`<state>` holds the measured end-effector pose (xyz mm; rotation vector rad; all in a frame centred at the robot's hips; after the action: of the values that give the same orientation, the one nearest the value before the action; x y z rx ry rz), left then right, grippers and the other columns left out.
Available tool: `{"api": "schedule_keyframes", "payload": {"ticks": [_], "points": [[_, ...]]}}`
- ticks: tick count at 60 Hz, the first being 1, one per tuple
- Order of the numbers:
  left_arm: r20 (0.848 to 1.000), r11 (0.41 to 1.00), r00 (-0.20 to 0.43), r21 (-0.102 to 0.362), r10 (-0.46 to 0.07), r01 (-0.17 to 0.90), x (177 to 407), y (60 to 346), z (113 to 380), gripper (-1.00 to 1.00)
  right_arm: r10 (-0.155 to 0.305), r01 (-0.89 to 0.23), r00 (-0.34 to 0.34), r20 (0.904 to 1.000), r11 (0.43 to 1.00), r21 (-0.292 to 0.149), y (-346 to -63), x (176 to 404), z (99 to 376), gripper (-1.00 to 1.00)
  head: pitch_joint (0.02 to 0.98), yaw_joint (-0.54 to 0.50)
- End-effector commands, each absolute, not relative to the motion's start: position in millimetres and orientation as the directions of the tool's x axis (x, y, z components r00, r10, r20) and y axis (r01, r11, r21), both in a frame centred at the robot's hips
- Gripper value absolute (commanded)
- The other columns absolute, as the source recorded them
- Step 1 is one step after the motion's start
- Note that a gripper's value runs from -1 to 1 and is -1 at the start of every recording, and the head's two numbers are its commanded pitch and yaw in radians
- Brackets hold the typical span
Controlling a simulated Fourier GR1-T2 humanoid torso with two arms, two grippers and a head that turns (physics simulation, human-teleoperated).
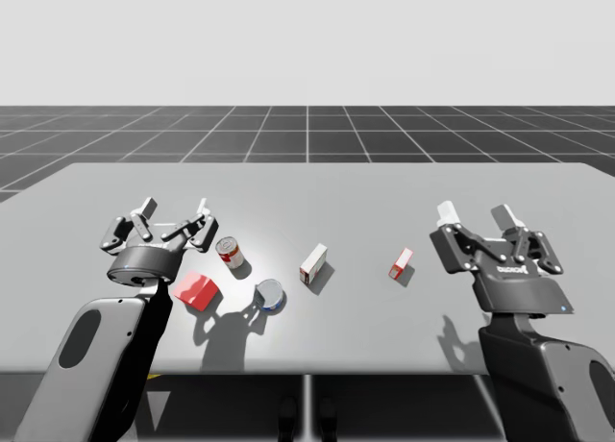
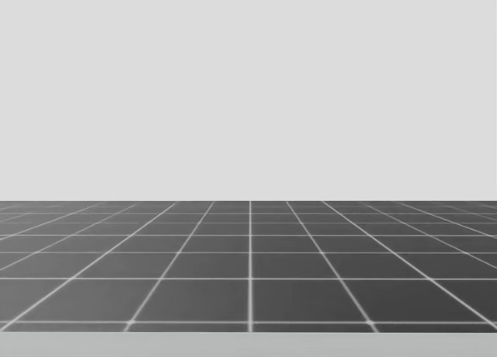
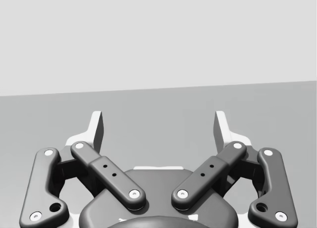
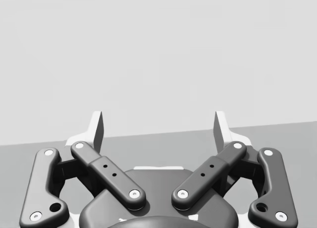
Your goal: Find the red cube and pick it up.
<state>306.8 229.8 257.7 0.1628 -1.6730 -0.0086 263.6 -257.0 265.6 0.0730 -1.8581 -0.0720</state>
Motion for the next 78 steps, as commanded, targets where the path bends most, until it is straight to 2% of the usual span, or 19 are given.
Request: {"api": "schedule_keyframes", "payload": {"ticks": [1,4,6,8,10,23,39,52,65,78], "points": [[0.989,0.99,-0.099,0.102,-0.112,-0.102,307,230,258,-1.0,-0.09,0.021,-0.292,0.952,0.995,0.101,-255,263,262,-1.0,0.061,0.0],[0.989,0.99,-0.099,0.102,-0.112,-0.102,307,230,258,-1.0,-0.081,0.014,-0.291,0.9531,0.996,0.089,-256,263,262,-1.0,0.063,0.0],[0.989,0.99,-0.099,0.102,-0.112,-0.102,307,230,258,-1.0,-0.093,-0.005,-0.282,0.9549,0.995,0.095,-257,264,262,-1.0,0.065,0.0],[0.989,0.99,-0.099,0.102,-0.112,-0.102,307,230,258,-1.0,-0.076,0.0,-0.266,0.9611,0.997,0.079,-258,265,262,-1.0,0.07,0.0],[0.989,0.99,-0.099,0.102,-0.112,-0.102,307,230,258,-1.0,-0.077,0.008,-0.258,0.963,0.997,0.081,-258,265,262,-1.0,0.074,0.0],[0.989,0.99,-0.099,0.102,-0.112,-0.102,307,230,258,-1.0,-0.065,0.019,-0.257,0.9642,0.997,0.073,-258,267,260,-1.0,0.174,-0.01],[0.989,0.989,-0.096,0.107,-0.116,-0.098,309,231,255,-1.0,-0.041,0.031,-0.251,0.9673,0.998,0.05,-260,268,258,-1.0,0.447,0.0],[0.988,0.989,-0.091,0.112,-0.121,-0.098,310,232,255,-1.0,-0.022,0.037,-0.248,0.9685,0.999,0.032,-259,269,257,-1.0,0.608,0.03],[0.988,0.989,-0.091,0.112,-0.121,-0.098,310,232,255,-1.0,-0.004,0.029,-0.232,0.9728,1.0,0.011,-257,269,254,-1.0,0.752,0.14],[0.987,0.986,-0.076,0.131,-0.139,-0.099,312,231,252,-1.0,0.024,0.025,-0.218,0.9756,1.0,-0.019,-251,269,250,-1.0,0.873,0.32]]}}
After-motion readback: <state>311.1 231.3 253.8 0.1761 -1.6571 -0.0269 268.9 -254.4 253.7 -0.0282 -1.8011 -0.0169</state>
